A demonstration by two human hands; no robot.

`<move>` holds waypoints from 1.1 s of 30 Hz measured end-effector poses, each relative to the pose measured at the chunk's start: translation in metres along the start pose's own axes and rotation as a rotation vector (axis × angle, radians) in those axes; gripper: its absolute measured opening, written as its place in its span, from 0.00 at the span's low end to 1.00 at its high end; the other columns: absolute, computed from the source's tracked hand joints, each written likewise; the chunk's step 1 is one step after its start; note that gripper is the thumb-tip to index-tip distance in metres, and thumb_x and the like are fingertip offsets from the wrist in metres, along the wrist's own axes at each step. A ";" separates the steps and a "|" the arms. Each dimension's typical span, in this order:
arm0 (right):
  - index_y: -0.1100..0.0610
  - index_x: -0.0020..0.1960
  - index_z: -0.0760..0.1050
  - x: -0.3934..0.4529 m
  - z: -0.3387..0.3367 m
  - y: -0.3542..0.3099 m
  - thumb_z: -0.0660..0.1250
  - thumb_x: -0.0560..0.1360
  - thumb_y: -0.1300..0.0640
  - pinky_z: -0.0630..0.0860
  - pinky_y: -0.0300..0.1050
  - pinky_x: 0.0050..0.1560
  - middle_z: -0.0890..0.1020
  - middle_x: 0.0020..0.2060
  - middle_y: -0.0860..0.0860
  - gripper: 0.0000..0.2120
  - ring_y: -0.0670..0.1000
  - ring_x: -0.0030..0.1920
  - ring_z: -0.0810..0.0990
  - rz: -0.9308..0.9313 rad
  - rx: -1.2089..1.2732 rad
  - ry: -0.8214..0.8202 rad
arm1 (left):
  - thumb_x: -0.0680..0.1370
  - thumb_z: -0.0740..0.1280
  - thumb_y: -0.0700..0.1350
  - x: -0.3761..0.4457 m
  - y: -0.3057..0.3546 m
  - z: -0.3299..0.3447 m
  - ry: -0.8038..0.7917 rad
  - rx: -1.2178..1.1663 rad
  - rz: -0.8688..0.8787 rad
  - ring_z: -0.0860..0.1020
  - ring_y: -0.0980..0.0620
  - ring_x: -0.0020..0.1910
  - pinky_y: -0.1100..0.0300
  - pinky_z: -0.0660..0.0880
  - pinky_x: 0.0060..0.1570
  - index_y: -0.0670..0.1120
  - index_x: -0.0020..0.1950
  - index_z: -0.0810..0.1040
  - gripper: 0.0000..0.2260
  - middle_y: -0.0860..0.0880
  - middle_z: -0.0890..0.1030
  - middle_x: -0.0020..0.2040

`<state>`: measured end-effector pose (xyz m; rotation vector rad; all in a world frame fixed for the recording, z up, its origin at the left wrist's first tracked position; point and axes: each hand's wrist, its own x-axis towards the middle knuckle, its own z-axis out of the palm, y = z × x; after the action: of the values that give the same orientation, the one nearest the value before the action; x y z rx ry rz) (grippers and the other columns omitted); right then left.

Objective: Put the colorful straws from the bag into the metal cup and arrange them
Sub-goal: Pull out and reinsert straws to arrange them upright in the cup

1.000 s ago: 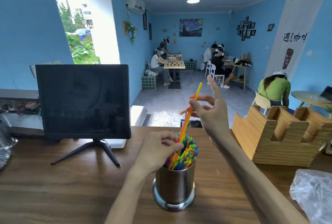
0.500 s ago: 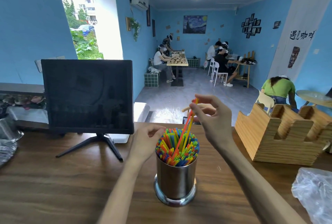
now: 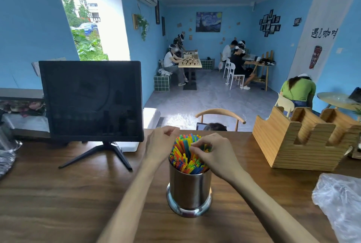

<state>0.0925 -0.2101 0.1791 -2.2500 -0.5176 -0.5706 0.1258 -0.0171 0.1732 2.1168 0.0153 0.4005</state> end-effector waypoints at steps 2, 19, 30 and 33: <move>0.49 0.48 0.88 -0.003 -0.001 0.003 0.77 0.74 0.51 0.76 0.46 0.52 0.80 0.40 0.35 0.04 0.43 0.49 0.78 0.015 0.015 0.002 | 0.82 0.65 0.59 0.011 0.002 0.004 -0.143 0.020 -0.056 0.81 0.56 0.51 0.59 0.79 0.49 0.52 0.62 0.84 0.16 0.55 0.83 0.53; 0.51 0.50 0.86 0.002 -0.007 0.006 0.74 0.77 0.51 0.80 0.47 0.53 0.84 0.47 0.40 0.06 0.42 0.51 0.81 0.069 0.210 -0.008 | 0.83 0.67 0.51 0.034 0.023 -0.012 -0.173 0.151 0.172 0.76 0.61 0.46 0.67 0.69 0.43 0.50 0.52 0.85 0.09 0.59 0.81 0.47; 0.45 0.65 0.77 0.049 -0.012 -0.007 0.61 0.84 0.45 0.76 0.43 0.59 0.83 0.52 0.34 0.13 0.37 0.58 0.80 0.042 0.263 -0.140 | 0.82 0.67 0.52 0.016 0.093 -0.049 0.271 -0.103 0.595 0.80 0.56 0.43 0.69 0.74 0.43 0.57 0.49 0.80 0.04 0.56 0.84 0.44; 0.52 0.54 0.84 0.047 -0.024 -0.004 0.63 0.82 0.46 0.78 0.36 0.48 0.85 0.39 0.45 0.13 0.41 0.44 0.83 0.031 0.457 -0.154 | 0.82 0.67 0.53 0.014 0.097 -0.069 0.400 -0.267 0.578 0.82 0.57 0.43 0.66 0.76 0.45 0.60 0.47 0.81 0.05 0.60 0.84 0.42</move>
<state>0.1234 -0.2160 0.2218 -1.8674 -0.6195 -0.2313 0.1046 -0.0120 0.2914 1.7196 -0.4030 1.0992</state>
